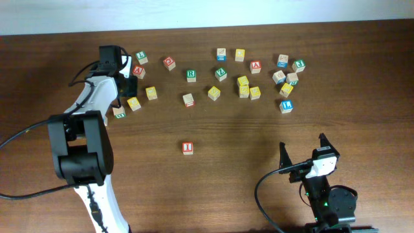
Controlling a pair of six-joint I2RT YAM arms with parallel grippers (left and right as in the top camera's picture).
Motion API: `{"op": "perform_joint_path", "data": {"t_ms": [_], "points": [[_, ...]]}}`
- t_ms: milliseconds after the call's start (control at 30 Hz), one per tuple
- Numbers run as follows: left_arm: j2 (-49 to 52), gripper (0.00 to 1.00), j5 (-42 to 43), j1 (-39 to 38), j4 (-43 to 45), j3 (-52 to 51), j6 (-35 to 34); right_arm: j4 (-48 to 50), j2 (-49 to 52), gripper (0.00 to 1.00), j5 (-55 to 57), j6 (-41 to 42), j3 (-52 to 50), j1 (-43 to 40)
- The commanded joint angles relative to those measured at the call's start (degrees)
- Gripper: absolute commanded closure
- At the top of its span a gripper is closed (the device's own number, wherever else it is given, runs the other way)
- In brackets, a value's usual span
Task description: Spell out ICRA
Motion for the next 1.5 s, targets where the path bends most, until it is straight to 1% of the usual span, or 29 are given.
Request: {"op": "perform_joint_path", "data": {"t_ms": [0, 233, 300, 467, 567, 600, 667, 833, 1000, 1233, 1300, 1400, 1467], "points": [[0.22, 0.51, -0.42, 0.39, 0.33, -0.79, 0.13, -0.42, -0.37, 0.02, 0.07, -0.15, -0.31, 0.33], [0.46, 0.51, -0.35, 0.39, 0.57, -1.51, 0.11, -0.42, -0.37, 0.02, 0.07, -0.15, -0.31, 0.33], [0.61, 0.52, -0.17, 0.39, 0.57, -1.51, -0.94, -0.42, -0.37, 0.02, 0.07, -0.17, -0.31, 0.33], [1.4, 0.52, 1.38, 0.46, 1.01, -1.51, -1.14, -0.42, -0.37, 0.02, 0.07, -0.17, -0.31, 0.33], [1.4, 0.58, 1.31, 0.46, 1.6, -1.51, -1.14, -0.42, -0.37, 0.02, 0.07, -0.15, -0.31, 0.33], [1.4, 0.61, 1.31, 0.46, 1.7, -1.51, -1.14, -0.42, -0.37, 0.02, 0.07, -0.15, -0.31, 0.33], [1.4, 0.64, 1.29, 0.46, 2.05, -1.49, -1.14, -0.42, -0.37, 0.02, 0.07, -0.17, -0.31, 0.33], [1.38, 0.64, 1.31, 0.46, 3.15, -1.42, -1.16, -0.42, -0.37, 0.02, 0.07, -0.17, -0.31, 0.33], [1.38, 0.71, 1.31, 0.44, 3.04, -1.16, -2.47, -0.42, -0.37, 0.02, 0.07, -0.15, -0.31, 0.33], [1.38, 0.72, 1.29, 0.44, 2.16, -1.16, -2.43, -0.42, -0.37, 0.02, 0.07, -0.15, -0.31, 0.33], [1.22, 0.74, 1.29, 0.44, 1.7, -0.85, -2.45, -0.42, -0.37, 0.02, 0.07, -0.17, -0.31, 0.33], [-0.46, 0.75, 1.33, 0.44, -0.37, 1.2, -4.85, -0.42, -0.37, 0.02, 0.07, -0.17, -0.31, 0.33], [-1.81, 0.76, 2.73, 0.44, -0.72, 1.92, -5.05, -0.42, -0.37, 0.02, 0.07, -0.15, -0.31, 0.33]]}}
